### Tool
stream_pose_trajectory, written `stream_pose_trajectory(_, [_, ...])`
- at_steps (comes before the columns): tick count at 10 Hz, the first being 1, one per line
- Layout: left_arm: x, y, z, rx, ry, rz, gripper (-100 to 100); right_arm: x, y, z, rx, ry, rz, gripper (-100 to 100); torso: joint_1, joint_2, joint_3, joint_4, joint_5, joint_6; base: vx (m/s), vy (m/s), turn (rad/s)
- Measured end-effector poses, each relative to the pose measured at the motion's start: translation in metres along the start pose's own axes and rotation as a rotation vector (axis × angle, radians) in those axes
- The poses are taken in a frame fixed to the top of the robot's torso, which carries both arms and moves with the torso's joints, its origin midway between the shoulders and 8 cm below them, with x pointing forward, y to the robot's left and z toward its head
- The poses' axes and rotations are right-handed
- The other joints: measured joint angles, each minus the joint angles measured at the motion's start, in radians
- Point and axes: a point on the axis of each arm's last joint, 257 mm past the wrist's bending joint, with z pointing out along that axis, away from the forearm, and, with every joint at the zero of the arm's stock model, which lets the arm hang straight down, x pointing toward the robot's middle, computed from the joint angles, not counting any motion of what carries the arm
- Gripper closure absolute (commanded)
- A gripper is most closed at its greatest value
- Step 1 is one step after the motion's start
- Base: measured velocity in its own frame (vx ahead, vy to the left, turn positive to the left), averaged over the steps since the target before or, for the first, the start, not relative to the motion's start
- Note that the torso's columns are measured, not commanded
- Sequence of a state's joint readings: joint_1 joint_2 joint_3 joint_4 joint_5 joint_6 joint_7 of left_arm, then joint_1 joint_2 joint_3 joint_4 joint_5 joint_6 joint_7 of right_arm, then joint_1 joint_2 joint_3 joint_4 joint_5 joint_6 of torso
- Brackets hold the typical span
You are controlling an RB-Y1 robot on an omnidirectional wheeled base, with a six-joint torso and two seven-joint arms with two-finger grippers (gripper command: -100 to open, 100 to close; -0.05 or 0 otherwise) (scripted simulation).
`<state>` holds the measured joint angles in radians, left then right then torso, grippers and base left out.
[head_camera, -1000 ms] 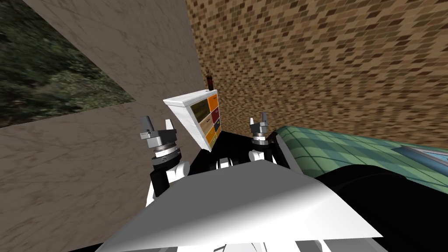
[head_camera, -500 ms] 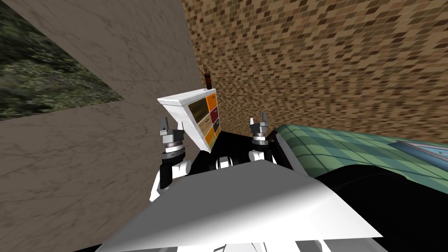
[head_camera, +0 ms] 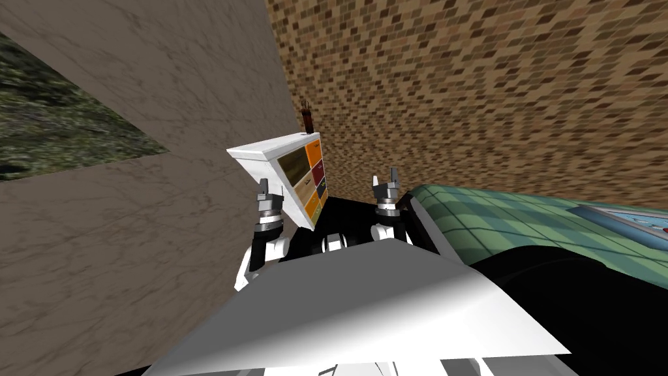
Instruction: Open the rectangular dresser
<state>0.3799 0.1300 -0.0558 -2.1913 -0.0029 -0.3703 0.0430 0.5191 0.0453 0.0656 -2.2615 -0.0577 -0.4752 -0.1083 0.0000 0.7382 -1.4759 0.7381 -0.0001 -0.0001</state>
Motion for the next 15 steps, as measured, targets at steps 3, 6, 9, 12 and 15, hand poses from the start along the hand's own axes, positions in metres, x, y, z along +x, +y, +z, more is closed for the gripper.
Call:
stream_pose_trajectory(3, [0.008,0.033,0.000,-0.067,0.015,-0.006,-100,0.000,0.000,0.000,0.000,0.000,0.000,0,0.000,0.000,0.000,0.000,0.000,0.000,0.049,0.047,-0.072])
stream_pose_trajectory(6, [0.020,0.062,0.001,-0.130,0.028,-0.012,-100,0.000,0.000,0.000,0.000,0.000,0.000,0,0.000,0.000,0.000,0.000,0.000,0.000,0.050,0.046,-0.073])
stream_pose_trajectory(9, [0.031,0.095,-0.002,-0.203,0.047,-0.017,-100,0.000,0.000,0.000,0.000,0.000,0.000,0,-0.001,0.000,0.000,0.000,0.000,0.000,0.049,0.046,-0.067])
stream_pose_trajectory(12, [0.038,0.119,-0.005,-0.260,0.066,-0.015,-100,0.000,0.000,0.000,0.000,0.000,0.000,0,0.000,0.000,0.000,0.000,0.000,0.000,0.041,0.042,-0.065])
stream_pose_trajectory(15, [0.053,0.154,-0.013,-0.332,0.103,-0.001,-100,0.000,0.000,0.000,0.000,0.000,0.000,0,0.002,-0.001,0.000,0.000,0.000,0.000,0.047,0.065,-0.095])
